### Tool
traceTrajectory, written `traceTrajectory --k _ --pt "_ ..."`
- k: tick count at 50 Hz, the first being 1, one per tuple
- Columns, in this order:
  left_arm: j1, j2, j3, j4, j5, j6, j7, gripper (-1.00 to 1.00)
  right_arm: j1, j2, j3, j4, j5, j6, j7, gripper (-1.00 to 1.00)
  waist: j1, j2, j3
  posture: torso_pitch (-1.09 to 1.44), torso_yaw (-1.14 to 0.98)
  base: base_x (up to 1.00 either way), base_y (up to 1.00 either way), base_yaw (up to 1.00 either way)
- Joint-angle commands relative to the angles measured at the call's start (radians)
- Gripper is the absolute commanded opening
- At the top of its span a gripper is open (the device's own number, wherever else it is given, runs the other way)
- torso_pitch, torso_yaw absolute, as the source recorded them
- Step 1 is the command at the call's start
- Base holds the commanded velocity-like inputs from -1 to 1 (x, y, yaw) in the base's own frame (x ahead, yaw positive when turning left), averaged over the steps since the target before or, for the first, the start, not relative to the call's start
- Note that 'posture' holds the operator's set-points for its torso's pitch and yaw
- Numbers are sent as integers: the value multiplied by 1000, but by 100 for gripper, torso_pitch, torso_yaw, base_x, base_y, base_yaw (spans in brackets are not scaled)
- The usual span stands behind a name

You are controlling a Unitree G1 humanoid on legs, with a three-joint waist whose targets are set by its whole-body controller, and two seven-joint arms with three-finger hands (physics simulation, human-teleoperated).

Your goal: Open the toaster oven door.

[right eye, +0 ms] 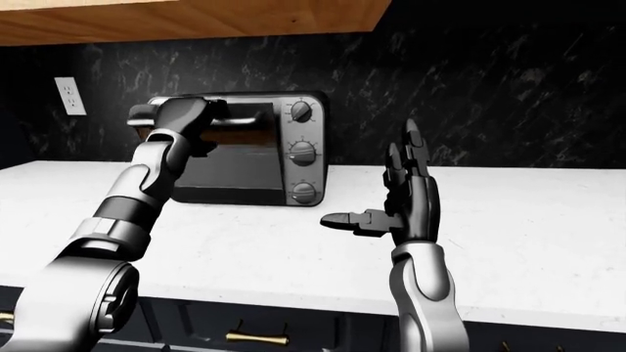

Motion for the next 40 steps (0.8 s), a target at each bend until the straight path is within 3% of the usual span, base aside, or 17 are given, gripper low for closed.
traceTrajectory --k 1,10,22,31,40 --pt "13 -9 -14 57 11 0 -55 -22 -26 -3 0 -24 1 -24 3 100 -1 -7 19 -55 0 0 0 0" --pt "84 -18 -11 -16 5 16 -61 -29 -20 -5 -7 -20 4 -33 6 100 3 -4 23 -55 0 0 0 0" --pt "382 -46 50 -666 -9 126 -362 -11 -19 -6 -12 -40 10 -16 0 100 4 -1 38 -55 0 0 0 0" --pt "555 -55 77 -864 -26 138 -411 18 -24 -8 -15 10 9 -58 10 100 8 0 42 -55 0 0 0 0" --pt "699 -65 103 -1156 -5 169 -613 44 -20 -11 -18 4 14 -57 8 100 8 3 50 -55 0 0 0 0"
